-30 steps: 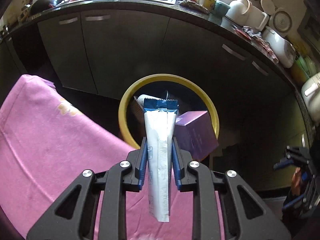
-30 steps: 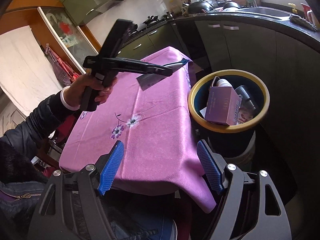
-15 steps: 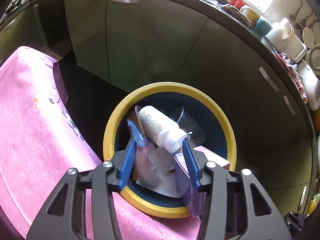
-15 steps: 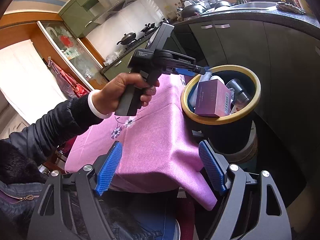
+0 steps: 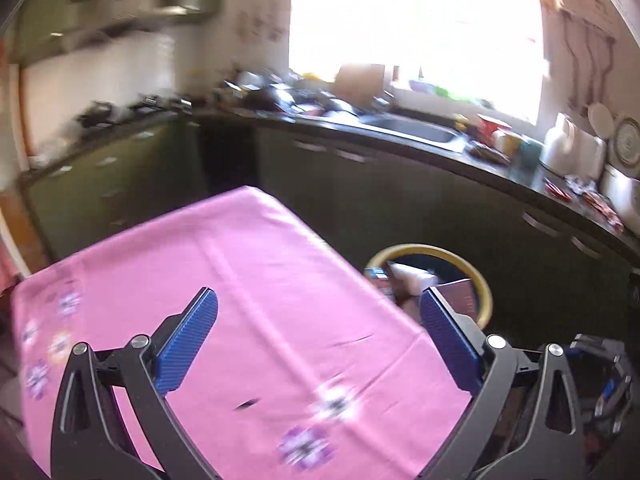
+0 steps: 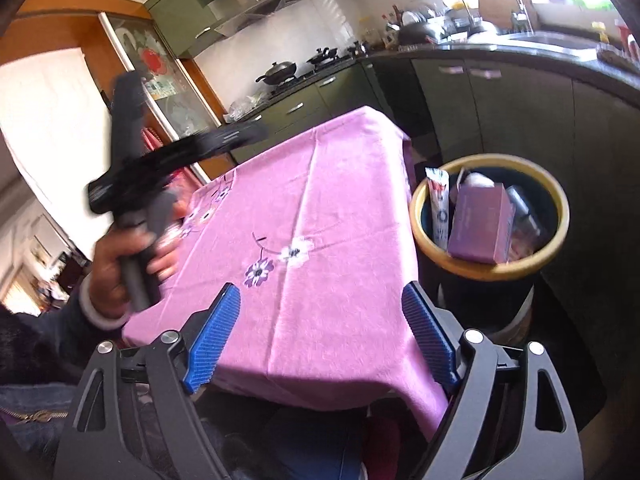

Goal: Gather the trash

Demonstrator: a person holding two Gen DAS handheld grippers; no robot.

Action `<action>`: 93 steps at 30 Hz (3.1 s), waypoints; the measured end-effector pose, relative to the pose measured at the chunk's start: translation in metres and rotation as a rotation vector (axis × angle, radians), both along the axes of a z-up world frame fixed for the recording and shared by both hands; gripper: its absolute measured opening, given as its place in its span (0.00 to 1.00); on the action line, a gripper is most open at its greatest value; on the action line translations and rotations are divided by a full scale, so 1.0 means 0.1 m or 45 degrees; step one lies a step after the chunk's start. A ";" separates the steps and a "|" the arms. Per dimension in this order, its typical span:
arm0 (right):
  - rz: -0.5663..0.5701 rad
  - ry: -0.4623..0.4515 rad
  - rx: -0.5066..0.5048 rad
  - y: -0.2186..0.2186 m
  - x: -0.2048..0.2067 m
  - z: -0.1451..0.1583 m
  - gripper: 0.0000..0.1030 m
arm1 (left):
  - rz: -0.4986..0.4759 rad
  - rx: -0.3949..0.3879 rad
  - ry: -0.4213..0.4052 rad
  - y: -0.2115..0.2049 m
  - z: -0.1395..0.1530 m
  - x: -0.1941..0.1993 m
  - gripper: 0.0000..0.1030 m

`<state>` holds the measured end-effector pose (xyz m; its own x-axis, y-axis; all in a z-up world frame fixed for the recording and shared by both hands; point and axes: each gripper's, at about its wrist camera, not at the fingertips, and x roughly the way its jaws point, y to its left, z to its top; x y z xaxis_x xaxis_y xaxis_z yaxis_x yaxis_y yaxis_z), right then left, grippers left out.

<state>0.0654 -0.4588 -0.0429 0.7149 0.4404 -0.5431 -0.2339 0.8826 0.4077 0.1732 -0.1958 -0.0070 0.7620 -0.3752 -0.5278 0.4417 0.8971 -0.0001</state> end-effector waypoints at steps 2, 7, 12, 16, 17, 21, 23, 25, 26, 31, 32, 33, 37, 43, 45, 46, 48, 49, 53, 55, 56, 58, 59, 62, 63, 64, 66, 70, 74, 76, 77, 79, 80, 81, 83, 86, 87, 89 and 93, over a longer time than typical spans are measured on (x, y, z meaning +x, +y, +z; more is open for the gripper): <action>-0.034 -0.039 -0.039 0.09 -0.01 0.07 0.84 | 0.117 0.019 -0.053 0.36 0.05 -0.26 0.93; -0.162 -0.100 -0.152 0.28 -0.11 0.23 0.89 | 0.403 0.065 -0.130 1.15 0.10 -0.80 0.93; -0.252 -0.149 -0.247 0.44 -0.26 0.33 0.94 | 0.653 0.018 -0.101 1.80 0.11 -1.17 0.93; -0.300 -0.213 -0.273 0.53 -0.40 0.45 0.95 | 0.746 -0.052 -0.088 2.04 0.14 -1.42 0.93; -0.316 -0.230 -0.299 0.56 -0.45 0.49 0.95 | 0.759 -0.062 -0.093 2.07 0.14 -1.47 0.93; -0.375 -0.298 -0.381 0.62 -0.55 0.60 0.95 | 0.773 -0.042 -0.129 2.06 0.18 -1.62 0.93; -0.392 -0.317 -0.394 0.63 -0.60 0.63 0.95 | 0.765 -0.049 -0.149 2.04 0.21 -1.68 0.93; -0.402 -0.323 -0.400 0.62 -0.62 0.65 0.95 | 0.754 -0.058 -0.163 2.01 0.24 -1.73 0.93; -0.402 -0.326 -0.402 0.62 -0.63 0.65 0.95 | 0.750 -0.057 -0.171 2.01 0.25 -1.76 0.93; -0.398 -0.343 -0.395 0.61 -0.68 0.68 0.95 | 0.725 -0.054 -0.178 1.93 0.26 -1.79 0.93; -0.396 -0.344 -0.395 0.61 -0.68 0.68 0.95 | 0.722 -0.052 -0.179 1.93 0.25 -1.79 0.93; -0.395 -0.344 -0.396 0.61 -0.69 0.68 0.95 | 0.717 -0.051 -0.182 1.91 0.25 -1.79 0.93; -0.385 -0.341 -0.398 0.62 -0.67 0.68 0.95 | 0.713 -0.051 -0.189 1.90 0.26 -1.80 0.93; -0.373 -0.332 -0.396 0.62 -0.65 0.66 0.95 | 0.703 -0.054 -0.175 1.90 0.24 -1.78 0.93; -0.376 -0.331 -0.396 0.62 -0.64 0.66 0.95 | 0.701 -0.051 -0.173 1.88 0.24 -1.78 0.93; -0.376 -0.331 -0.396 0.62 -0.64 0.66 0.95 | 0.698 -0.051 -0.172 1.87 0.23 -1.77 0.93; -0.374 -0.330 -0.396 0.61 -0.64 0.65 0.95 | 0.695 -0.052 -0.170 1.88 0.23 -1.77 0.93; -0.374 -0.330 -0.396 0.61 -0.64 0.65 0.95 | 0.693 -0.052 -0.170 1.87 0.23 -1.76 0.93; -0.369 -0.327 -0.395 0.61 -0.62 0.64 0.95 | 0.689 -0.048 -0.167 1.86 0.23 -1.75 0.93; -0.369 -0.326 -0.396 0.61 -0.62 0.64 0.95 | 0.688 -0.047 -0.168 1.85 0.23 -1.75 0.93; -0.368 -0.327 -0.395 0.61 -0.62 0.64 0.95 | 0.687 -0.047 -0.168 1.85 0.23 -1.75 0.93; -0.368 -0.327 -0.395 0.61 -0.61 0.64 0.95 | 0.686 -0.045 -0.167 1.83 0.22 -1.74 0.93; -0.368 -0.328 -0.395 0.61 -0.62 0.63 0.95 | 0.684 -0.044 -0.166 1.83 0.22 -1.74 0.93; -0.369 -0.330 -0.396 0.61 -0.62 0.63 0.95 | 0.678 -0.047 -0.164 1.82 0.21 -1.74 0.93; -0.369 -0.330 -0.395 0.61 -0.62 0.63 0.95 | 0.678 -0.044 -0.166 1.81 0.21 -1.74 0.93; -0.369 -0.330 -0.393 0.61 -0.62 0.63 0.95 | 0.677 -0.043 -0.167 1.81 0.21 -1.75 0.93; -0.369 -0.330 -0.395 0.61 -0.62 0.62 0.95 | 0.672 -0.042 -0.168 1.80 0.21 -1.75 0.93; -0.369 -0.330 -0.397 0.61 -0.62 0.63 0.95 | 0.668 -0.041 -0.169 1.79 0.21 -1.76 0.93; -0.369 -0.329 -0.396 0.61 -0.63 0.62 0.95 | 0.664 -0.041 -0.167 1.79 0.21 -1.75 0.93; -0.371 -0.329 -0.397 0.62 -0.63 0.63 0.95 | 0.662 -0.042 -0.165 1.78 0.21 -1.76 0.93; -0.370 -0.328 -0.396 0.61 -0.63 0.63 0.95 | 0.661 -0.042 -0.165 1.78 0.21 -1.76 0.93; -0.369 -0.326 -0.396 0.62 -0.63 0.62 0.95 | 0.658 -0.041 -0.164 1.76 0.20 -1.76 0.93; -0.369 -0.326 -0.396 0.62 -0.63 0.62 0.95 | 0.657 -0.042 -0.163 1.76 0.20 -1.76 0.93; -0.369 -0.325 -0.395 0.63 -0.63 0.62 0.95 | 0.654 -0.044 -0.162 1.76 0.20 -1.75 0.93; -0.367 -0.326 -0.397 0.63 -0.63 0.62 0.95 | 0.649 -0.047 -0.161 1.75 0.20 -1.75 0.93; -0.364 -0.324 -0.397 0.65 -0.63 0.60 0.95 | 0.641 -0.054 -0.156 1.74 0.19 -1.75 0.93; -0.363 -0.323 -0.397 0.65 -0.63 0.60 0.95 | 0.644 -0.053 -0.155 1.74 0.19 -1.75 0.93; -0.364 -0.323 -0.396 0.65 -0.62 0.60 0.95 | 0.647 -0.050 -0.156 1.74 0.19 -1.75 0.93; -0.363 -0.321 -0.396 0.65 -0.62 0.60 0.95 | 0.646 -0.050 -0.157 1.74 0.19 -1.75 0.93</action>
